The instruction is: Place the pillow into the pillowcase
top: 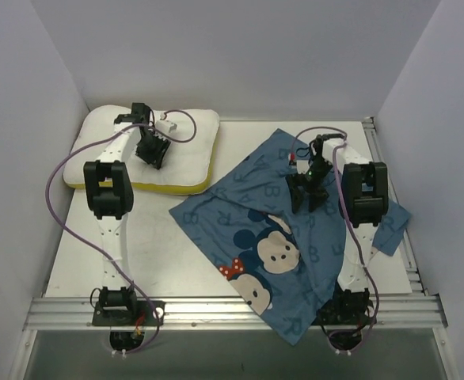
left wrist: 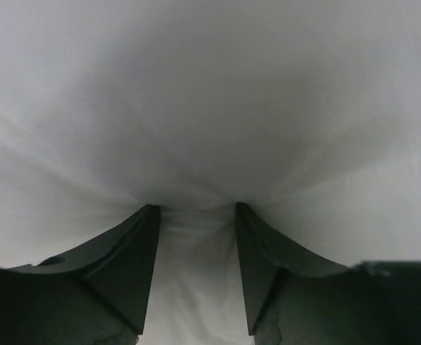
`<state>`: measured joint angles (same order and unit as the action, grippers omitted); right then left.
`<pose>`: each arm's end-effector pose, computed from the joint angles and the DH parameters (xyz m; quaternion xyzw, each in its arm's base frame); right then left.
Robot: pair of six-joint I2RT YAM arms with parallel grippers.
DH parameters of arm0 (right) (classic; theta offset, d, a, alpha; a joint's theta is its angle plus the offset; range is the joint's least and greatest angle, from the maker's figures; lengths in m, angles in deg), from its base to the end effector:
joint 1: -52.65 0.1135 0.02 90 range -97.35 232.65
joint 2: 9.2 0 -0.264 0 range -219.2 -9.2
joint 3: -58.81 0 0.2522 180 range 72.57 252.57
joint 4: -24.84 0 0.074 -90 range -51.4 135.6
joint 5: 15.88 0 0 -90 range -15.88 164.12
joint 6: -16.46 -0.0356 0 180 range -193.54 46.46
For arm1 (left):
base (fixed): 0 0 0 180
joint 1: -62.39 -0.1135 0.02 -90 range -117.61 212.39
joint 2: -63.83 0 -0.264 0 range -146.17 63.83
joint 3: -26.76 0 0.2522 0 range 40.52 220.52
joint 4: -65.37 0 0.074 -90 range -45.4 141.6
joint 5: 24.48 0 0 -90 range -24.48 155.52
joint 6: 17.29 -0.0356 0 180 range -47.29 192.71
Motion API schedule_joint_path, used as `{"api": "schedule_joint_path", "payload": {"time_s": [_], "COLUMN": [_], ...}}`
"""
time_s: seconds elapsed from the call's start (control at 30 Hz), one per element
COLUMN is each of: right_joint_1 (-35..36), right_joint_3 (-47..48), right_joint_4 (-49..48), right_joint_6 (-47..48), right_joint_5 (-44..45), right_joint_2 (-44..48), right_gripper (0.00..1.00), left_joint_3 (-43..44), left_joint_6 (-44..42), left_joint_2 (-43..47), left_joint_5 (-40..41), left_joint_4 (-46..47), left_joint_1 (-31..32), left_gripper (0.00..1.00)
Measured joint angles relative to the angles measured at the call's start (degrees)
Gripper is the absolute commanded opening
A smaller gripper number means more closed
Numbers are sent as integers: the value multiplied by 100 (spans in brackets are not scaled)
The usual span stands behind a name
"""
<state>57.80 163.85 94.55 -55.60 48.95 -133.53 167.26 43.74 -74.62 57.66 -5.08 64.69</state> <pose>0.4058 0.0518 0.1420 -0.1972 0.9558 0.2156 0.0327 0.5092 -0.0253 0.1960 0.2765 0.9403 -0.0224 0.1974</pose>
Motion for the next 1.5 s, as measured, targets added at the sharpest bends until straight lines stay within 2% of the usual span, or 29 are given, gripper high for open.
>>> {"api": "schedule_joint_path", "payload": {"time_s": [0.07, 0.17, 0.27, 0.3, 0.4, 0.43, 0.6, 0.63, 0.73, 0.9, 1.13, 1.3, 1.33, 1.4, 1.43, 1.5], "right_joint_1": [-114, -319, -455, -498, -562, -553, -481, -470, -468, -466, -468, -474, -474, -474, -474, -468], "right_joint_3": [382, 1115, 1646, 1725, 1788, 1788, 1622, 1545, 1287, 918, 308, 0, -48, -188, -256, -404], "right_joint_4": [109, 254, 192, 125, 24, 28, -7, -9, -20, -20, 70, 210, 232, 258, 271, 313], "right_joint_6": [-157, -391, -531, -557, -590, -586, -457, -424, -308, -101, 192, 361, 393, 479, 514, 588], "right_joint_5": [-37, -63, -85, -83, -79, -72, 2, 28, 87, 201, 326, 334, 332, 348, 350, 337], "right_joint_2": [-234, -638, -874, -905, -925, -925, -826, -785, -629, -354, 483, 981, 1029, 1104, 1123, 1152], "right_gripper": [68, 68, 68, 68, 68, 68, 69, 69, 73, 84, 90, 91, 91, 91, 90, 88], "left_joint_3": [-579, -1679, -2371, -2452, -2227, -2026, -407, -297, -284, -319, -398, -1193, -1375, -1515, -1513, -1497], "left_joint_6": [177, 664, 1215, 1357, 1443, 1335, -424, -857, -2048, -3338, -4232, -4640, -4701, -4778, -4815, -4809], "left_joint_2": [280, 1038, 1558, 1646, 1711, 1703, 1766, 1847, 2092, 1967, 1178, 688, 684, 708, 726, 739], "left_joint_5": [-90, -348, -817, -975, -1187, -1185, -1373, -1427, -1692, -2151, -2363, -1893, -1786, -1574, -1467, -1340], "left_joint_4": [-17, -129, -466, -595, -938, -1038, -1399, -1423, -1655, -1827, -1860, -1447, -1316, -1176, -1139, -1130], "left_joint_1": [63, 223, 428, 496, 634, 640, 540, 520, 483, 570, 992, 1349, 1394, 1462, 1491, 1515], "left_gripper": [42, 42, 60, 70, 88, 89, 92, 98, 98, 97, 98, 97, 96, 71, 36, 5]}}
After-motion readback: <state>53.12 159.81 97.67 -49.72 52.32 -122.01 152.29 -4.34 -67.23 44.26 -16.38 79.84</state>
